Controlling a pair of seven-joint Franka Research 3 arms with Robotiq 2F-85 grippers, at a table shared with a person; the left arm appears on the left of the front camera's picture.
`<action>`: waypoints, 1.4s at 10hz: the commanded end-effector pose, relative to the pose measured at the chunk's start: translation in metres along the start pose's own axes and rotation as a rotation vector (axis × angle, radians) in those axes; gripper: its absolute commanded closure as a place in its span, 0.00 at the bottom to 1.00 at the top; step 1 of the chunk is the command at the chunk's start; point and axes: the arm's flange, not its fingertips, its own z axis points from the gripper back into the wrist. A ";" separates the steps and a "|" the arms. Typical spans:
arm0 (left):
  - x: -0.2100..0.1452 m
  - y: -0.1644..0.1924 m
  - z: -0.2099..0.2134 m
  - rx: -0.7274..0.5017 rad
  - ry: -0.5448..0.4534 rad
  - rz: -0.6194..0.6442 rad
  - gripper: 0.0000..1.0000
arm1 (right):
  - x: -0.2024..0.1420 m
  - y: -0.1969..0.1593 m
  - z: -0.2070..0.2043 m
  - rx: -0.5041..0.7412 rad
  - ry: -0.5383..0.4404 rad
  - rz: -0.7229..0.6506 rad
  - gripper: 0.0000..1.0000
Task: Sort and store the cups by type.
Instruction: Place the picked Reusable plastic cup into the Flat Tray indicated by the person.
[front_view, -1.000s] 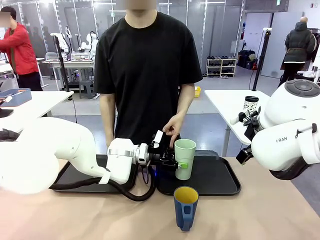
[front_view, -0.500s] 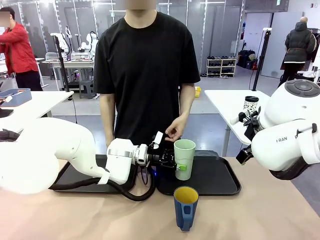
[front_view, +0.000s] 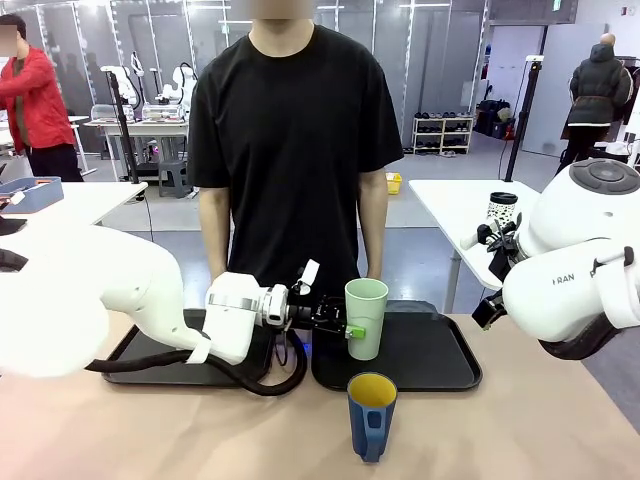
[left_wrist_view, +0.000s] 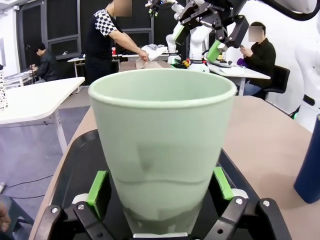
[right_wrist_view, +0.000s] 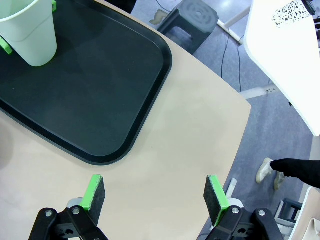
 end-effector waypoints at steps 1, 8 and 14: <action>0.006 -0.026 0.017 0.020 0.013 -0.009 0.00 | 0.000 0.000 -0.001 -0.001 -0.003 0.002 0.00; 0.027 -0.064 0.065 0.100 0.113 -0.046 0.00 | 0.000 0.000 -0.001 -0.001 -0.003 0.002 0.00; 0.039 -0.075 0.092 0.170 0.143 -0.073 0.00 | 0.000 0.000 -0.001 -0.001 -0.003 0.002 0.00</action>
